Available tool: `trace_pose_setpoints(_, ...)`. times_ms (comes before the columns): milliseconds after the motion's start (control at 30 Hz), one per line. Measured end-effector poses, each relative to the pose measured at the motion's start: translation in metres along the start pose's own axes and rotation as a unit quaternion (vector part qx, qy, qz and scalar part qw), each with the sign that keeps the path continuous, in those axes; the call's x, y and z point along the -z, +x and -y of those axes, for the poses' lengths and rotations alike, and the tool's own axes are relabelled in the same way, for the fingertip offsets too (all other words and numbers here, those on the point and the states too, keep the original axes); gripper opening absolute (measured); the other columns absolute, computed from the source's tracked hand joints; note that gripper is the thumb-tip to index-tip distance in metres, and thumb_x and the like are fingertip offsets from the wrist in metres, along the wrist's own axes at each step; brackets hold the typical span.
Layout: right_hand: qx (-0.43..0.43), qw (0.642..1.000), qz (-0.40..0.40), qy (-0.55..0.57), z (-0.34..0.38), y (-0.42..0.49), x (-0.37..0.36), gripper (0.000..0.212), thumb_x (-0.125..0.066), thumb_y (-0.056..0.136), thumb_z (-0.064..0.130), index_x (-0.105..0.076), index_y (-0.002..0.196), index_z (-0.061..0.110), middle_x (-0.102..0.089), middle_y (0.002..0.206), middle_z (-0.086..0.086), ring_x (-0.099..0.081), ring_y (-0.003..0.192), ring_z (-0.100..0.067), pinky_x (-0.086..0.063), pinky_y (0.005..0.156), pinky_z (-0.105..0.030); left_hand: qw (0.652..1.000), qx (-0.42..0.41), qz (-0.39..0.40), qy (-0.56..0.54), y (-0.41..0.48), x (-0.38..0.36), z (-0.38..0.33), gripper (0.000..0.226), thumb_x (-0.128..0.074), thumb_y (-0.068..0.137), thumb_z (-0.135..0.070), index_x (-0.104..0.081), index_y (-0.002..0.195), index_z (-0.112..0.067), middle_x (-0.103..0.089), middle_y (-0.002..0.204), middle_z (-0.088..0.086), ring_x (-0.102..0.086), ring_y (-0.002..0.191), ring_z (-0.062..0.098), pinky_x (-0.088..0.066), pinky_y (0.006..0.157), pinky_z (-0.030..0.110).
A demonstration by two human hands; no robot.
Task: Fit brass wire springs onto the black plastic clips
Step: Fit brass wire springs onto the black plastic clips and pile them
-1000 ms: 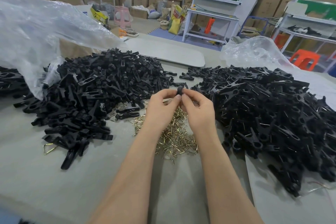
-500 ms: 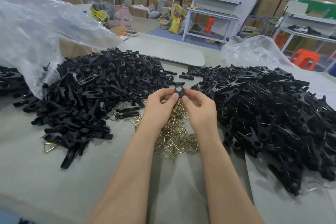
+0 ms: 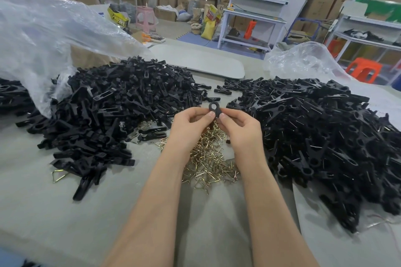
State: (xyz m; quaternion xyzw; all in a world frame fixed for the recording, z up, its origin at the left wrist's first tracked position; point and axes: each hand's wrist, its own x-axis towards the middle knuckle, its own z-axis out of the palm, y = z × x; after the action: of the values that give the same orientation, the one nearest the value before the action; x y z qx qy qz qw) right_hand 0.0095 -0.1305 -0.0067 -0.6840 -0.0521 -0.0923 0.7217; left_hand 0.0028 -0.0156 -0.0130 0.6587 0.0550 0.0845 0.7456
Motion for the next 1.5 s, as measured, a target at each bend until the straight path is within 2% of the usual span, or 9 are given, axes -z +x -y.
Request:
trace_pose_setpoints(200,-0.098,0.985,0.049,0.135,0.01,0.002,0.011,0.023,-0.051,0.091,-0.004,-0.07,0.083,0.008,-0.073,0.074,-0.003,-0.067,0.07,-0.01,-0.056,0.068,-0.02,0.998,0.007,0.057,0.012,0.0,0.004,-0.002,0.013,-0.068,0.085,-0.033,-0.069,0.097,-0.028,-0.072,0.088,-0.001,-0.065,0.09,0.012,-0.053,0.086,0.036)
trace_pose_setpoints(367,-0.162,0.97,0.042,0.178,0.012,0.003,0.011,0.013,-0.057,0.09,0.002,-0.063,0.102,0.002,-0.069,0.093,-0.01,-0.067,0.076,-0.012,-0.054,0.065,-0.019,0.997,-0.014,0.082,0.003,0.001,0.008,-0.003,0.015,-0.07,0.083,-0.03,-0.071,0.097,-0.027,-0.068,0.091,-0.004,-0.061,0.091,0.013,-0.051,0.089,0.034)
trace_pose_setpoints(467,-0.099,0.983,-0.005,-0.157,0.004,0.003,0.008,0.032,-0.067,0.087,0.02,-0.056,0.117,0.012,-0.066,0.103,-0.003,-0.067,0.091,-0.017,-0.055,0.08,-0.03,0.987,-0.002,0.007,-0.163,0.003,0.011,-0.005,0.018,-0.072,0.075,-0.02,-0.068,0.092,-0.016,-0.07,0.083,-0.003,-0.066,0.086,0.011,-0.053,0.083,0.026)
trace_pose_setpoints(533,-0.061,0.914,0.071,-0.395,-0.001,-0.003,0.002,0.044,-0.07,0.084,0.034,-0.055,0.123,0.021,-0.059,0.11,0.003,-0.06,0.104,-0.019,-0.05,0.092,-0.039,0.934,0.041,-0.034,-0.354,0.007,0.017,-0.006,0.018,-0.069,0.078,-0.005,-0.065,0.095,-0.004,-0.072,0.087,0.004,-0.07,0.087,0.013,-0.055,0.076,0.019)
trace_pose_setpoints(667,-0.014,0.836,0.169,-0.522,-0.017,-0.014,-0.024,0.051,-0.068,0.084,0.04,-0.052,0.129,0.024,-0.05,0.125,-0.003,-0.051,0.113,-0.022,-0.043,0.098,-0.038,0.848,0.102,-0.087,-0.512,0.007,0.022,-0.009,0.004,-0.063,0.085,0.003,-0.065,0.088,0.004,-0.068,0.088,0.013,-0.07,0.077,0.015,-0.056,0.066,0.018)
trace_pose_setpoints(967,0.026,0.951,0.042,-0.305,-0.011,-0.005,-0.013,0.013,-0.059,0.092,0.022,-0.07,0.1,0.019,-0.063,0.08,0.016,-0.058,0.078,-0.001,-0.041,0.068,-0.01,0.82,0.14,-0.054,-0.552,0.004,0.022,-0.01,0.016,-0.06,0.089,-0.006,-0.062,0.103,0.001,-0.063,0.09,0.01,-0.063,0.086,0.015,-0.056,0.081,0.026)
trace_pose_setpoints(1200,-0.018,0.977,0.041,-0.206,-0.008,-0.001,-0.003,0.013,-0.06,0.092,0.02,-0.062,0.081,0.027,-0.069,0.076,0.01,-0.065,0.081,-0.005,-0.047,0.075,-0.02,0.816,0.155,-0.035,-0.556,0.003,0.019,-0.013,0.015,-0.06,0.086,0.003,-0.061,0.101,0.004,-0.061,0.095,0.016,-0.067,0.084,0.021,-0.058,0.078,0.03)
trace_pose_setpoints(1367,-0.025,0.979,0.017,-0.201,-0.008,0.001,0.001,0.007,-0.065,0.088,0.03,-0.065,0.08,0.03,-0.067,0.078,0.01,-0.062,0.083,-0.01,-0.05,0.078,-0.029,0.873,0.174,0.003,-0.456,0.001,0.017,-0.012,0.012,-0.065,0.084,-0.015,-0.063,0.093,-0.006,-0.063,0.084,0.004,-0.056,0.08,0.01,-0.05,0.077,0.023)
trace_pose_setpoints(1500,-0.018,0.979,0.032,-0.2,-0.007,0.0,-0.001,0.011,-0.065,0.088,0.022,-0.063,0.08,0.029,-0.068,0.082,0.005,-0.065,0.085,-0.014,-0.054,0.086,-0.038,0.867,0.181,-0.006,-0.465,0.002,0.016,-0.012,0.012,-0.064,0.085,-0.013,-0.061,0.091,-0.003,-0.058,0.082,0.005,-0.051,0.076,0.01,-0.049,0.071,0.02)
